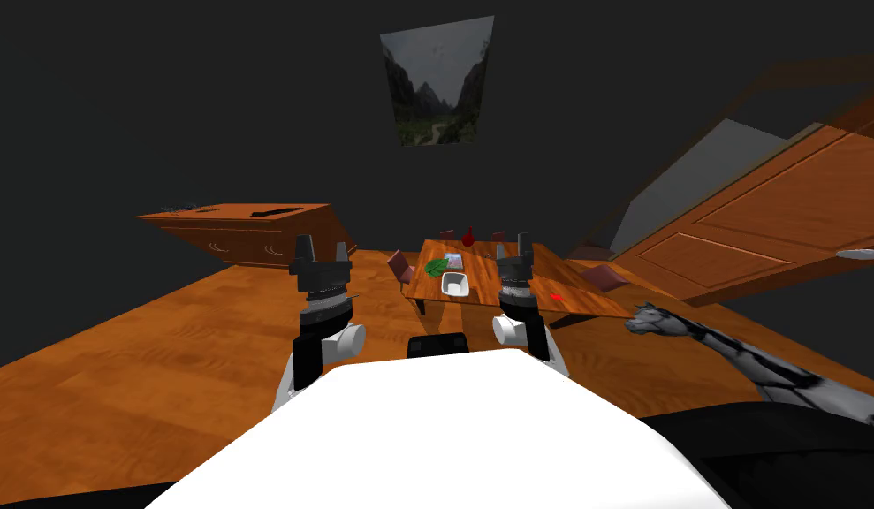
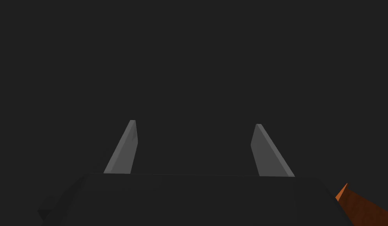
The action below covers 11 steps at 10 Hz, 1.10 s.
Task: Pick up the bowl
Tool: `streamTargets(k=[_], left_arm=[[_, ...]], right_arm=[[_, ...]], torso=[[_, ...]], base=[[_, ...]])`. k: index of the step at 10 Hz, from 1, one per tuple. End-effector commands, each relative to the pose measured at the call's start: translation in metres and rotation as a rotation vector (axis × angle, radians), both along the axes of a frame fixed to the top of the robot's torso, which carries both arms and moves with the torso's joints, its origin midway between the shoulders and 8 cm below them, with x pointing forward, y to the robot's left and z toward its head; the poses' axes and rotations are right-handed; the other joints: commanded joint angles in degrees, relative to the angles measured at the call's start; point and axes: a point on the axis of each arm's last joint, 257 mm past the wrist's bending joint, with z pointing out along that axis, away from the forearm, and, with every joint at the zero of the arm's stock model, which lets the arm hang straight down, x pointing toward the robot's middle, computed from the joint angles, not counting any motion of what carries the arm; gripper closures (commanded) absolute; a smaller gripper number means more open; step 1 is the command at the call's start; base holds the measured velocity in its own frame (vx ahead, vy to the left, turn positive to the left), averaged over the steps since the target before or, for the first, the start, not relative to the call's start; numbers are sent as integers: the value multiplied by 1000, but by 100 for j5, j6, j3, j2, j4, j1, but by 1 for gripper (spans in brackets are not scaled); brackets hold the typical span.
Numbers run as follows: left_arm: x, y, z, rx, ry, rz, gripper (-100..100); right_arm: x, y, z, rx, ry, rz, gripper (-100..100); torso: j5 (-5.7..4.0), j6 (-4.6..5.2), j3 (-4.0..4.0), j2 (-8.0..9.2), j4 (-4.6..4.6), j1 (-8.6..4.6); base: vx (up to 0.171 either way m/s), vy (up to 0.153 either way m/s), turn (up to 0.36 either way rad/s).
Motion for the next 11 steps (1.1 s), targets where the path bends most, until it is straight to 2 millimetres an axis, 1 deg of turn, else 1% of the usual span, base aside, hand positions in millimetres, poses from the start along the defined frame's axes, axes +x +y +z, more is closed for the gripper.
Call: streamTargets(k=[1,4,7,8,9,11], left_arm=[[0,0,0,0,0,0,0],[0,0,0,0,0,0,0],[0,0,0,0,0,0,0],[0,0,0,0,0,0,0],[0,0,0,0,0,0,0],[0,0,0,0,0,0,0]], right_arm=[[5,3,-13,-74,45,-10,-100],[15,4,-43,-204,140,-51,-100],[25,-2,-88,-358,269,-115,-100],[25,-1,-88,-363,270,-116,-100],[28,-5,-106,-422,319,-141,-100],[31,-15,-145,-533,425,-186,-100]], torso=[[0,0,0,0,0,0],[-8,-1,7,13,3,-35],[-10,-1,10,18,4,-43],[-10,-1,12,20,5,-45],[-8,2,9,16,4,-32],[-6,-1,7,11,2,-26]], base=[[-30,-33,142],[-37,-88,152],[-53,-105,214],[-45,-68,70],[-33,-39,144],[-47,-75,286]])
